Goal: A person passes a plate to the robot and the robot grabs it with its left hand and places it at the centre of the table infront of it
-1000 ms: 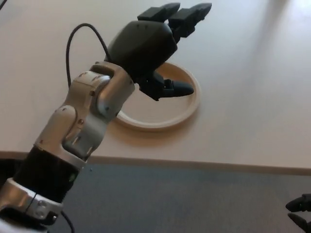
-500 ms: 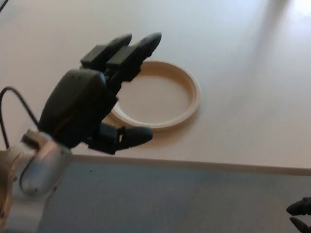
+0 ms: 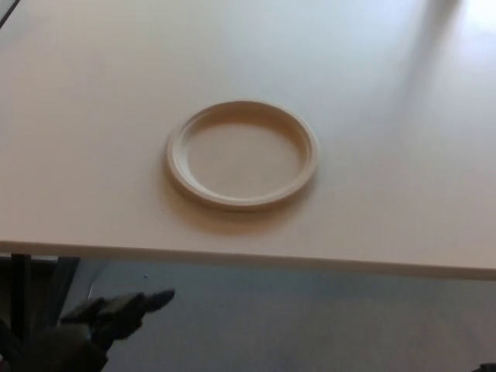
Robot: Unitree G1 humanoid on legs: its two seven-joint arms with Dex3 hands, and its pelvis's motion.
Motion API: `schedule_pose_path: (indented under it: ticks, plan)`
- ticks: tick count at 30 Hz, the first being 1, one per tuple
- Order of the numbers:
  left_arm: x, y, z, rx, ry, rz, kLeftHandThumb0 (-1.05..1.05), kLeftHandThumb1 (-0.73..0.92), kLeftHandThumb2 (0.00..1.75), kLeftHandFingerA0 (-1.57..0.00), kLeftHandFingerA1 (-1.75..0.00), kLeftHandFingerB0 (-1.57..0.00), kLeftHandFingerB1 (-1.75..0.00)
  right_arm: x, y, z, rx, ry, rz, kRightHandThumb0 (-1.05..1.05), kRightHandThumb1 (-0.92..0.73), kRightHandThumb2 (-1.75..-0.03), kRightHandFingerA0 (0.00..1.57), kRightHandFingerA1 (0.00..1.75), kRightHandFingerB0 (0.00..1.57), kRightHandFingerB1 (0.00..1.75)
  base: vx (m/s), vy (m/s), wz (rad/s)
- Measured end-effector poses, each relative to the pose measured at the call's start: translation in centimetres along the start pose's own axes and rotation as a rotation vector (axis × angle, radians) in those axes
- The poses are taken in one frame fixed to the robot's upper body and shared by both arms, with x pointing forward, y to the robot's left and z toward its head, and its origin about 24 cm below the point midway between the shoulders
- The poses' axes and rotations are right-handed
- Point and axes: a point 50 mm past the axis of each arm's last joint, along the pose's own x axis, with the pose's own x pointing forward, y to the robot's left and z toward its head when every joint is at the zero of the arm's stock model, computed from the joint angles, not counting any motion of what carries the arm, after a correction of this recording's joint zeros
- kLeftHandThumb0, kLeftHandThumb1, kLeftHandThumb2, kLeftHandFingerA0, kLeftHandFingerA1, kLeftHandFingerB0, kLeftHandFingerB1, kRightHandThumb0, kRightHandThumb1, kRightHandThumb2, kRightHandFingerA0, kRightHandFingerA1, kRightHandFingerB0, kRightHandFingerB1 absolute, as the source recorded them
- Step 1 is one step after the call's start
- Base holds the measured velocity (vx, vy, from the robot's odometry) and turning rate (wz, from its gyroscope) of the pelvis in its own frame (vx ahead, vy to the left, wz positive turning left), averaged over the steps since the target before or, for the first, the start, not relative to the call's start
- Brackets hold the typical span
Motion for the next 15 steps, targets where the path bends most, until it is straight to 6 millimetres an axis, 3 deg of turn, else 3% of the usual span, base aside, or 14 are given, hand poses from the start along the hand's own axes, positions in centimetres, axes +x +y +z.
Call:
schedule_pose_path:
  ticks: [1,2,7,8,9,10,14,15]
  plan:
    - [-0.6,-0.7,-1.1,-0.011,0.039,-0.031,-0.76,0.59,0.58,-0.24,-0.32,-0.22,-0.29,-0.1,0.4,-0.4,0.003,0.009,0.009,-0.73,-0.83,-0.66,0.37,0.58,0.34,0.46,0.0,0.0,0.0]
    - [-1.0,-1.2,-1.9,-0.015,0.066,-0.051,-0.75,0.61,0.59,-0.31,-0.35,-0.28,-0.3,-0.1,0.7,-0.6,0.005,0.017,0.015,-0.71,-0.67,-1.1,0.33,0.63,0.25,0.55,0.0,0.0,0.0]
    - [-1.4,-2.2,-4.8,-0.022,0.16,-0.098,-0.82,0.67,0.61,-0.33,-0.34,-0.28,-0.3,-0.3,1.4,-1.4,0.005,0.035,0.031,-0.73,-0.67,-1.1,0.33,0.63,0.22,0.54,0.0,0.0,0.0]
    - [-1.3,-2.5,-5.8,-0.021,0.187,-0.113,-0.83,0.72,0.63,-0.33,-0.33,-0.27,-0.29,-0.3,1.5,-1.5,0.005,0.038,0.033,-0.72,-0.84,-0.65,0.35,0.57,0.33,0.46,0.0,0.0,0.0]
    - [-1.2,-2.5,-6.2,-0.018,0.199,-0.119,-0.83,0.72,0.63,-0.33,-0.33,-0.27,-0.29,-0.3,1.5,-1.6,0.005,0.039,0.034,-0.72,-0.84,-0.65,0.35,0.57,0.33,0.46,0.0,0.0,0.0]
    - [-0.9,-2.6,-6.8,-0.016,0.22,-0.129,-0.86,0.65,0.96,-0.22,-0.42,-0.15,-0.39,-0.3,1.6,-1.6,0.006,0.04,0.035,-0.71,-0.83,-0.65,0.35,0.56,0.34,0.46,0.0,0.0,0.0]
    - [-0.1,-2.9,-8.5,-0.002,0.283,-0.155,-0.84,0.69,0.98,-0.23,-0.44,-0.17,-0.4,-0.3,1.7,-1.6,0.009,0.04,0.038,-0.72,-0.81,-0.67,0.33,0.57,0.34,0.48,0.0,0.0,0.0]
    - [0.1,-3.0,-9.1,0.002,0.311,-0.161,-0.82,0.71,0.98,-0.21,-0.43,-0.16,-0.4,-0.3,1.8,-1.6,0.01,0.039,0.039,-0.73,-0.66,-1.07,0.34,0.63,0.24,0.54,0.0,0.0,0.0]
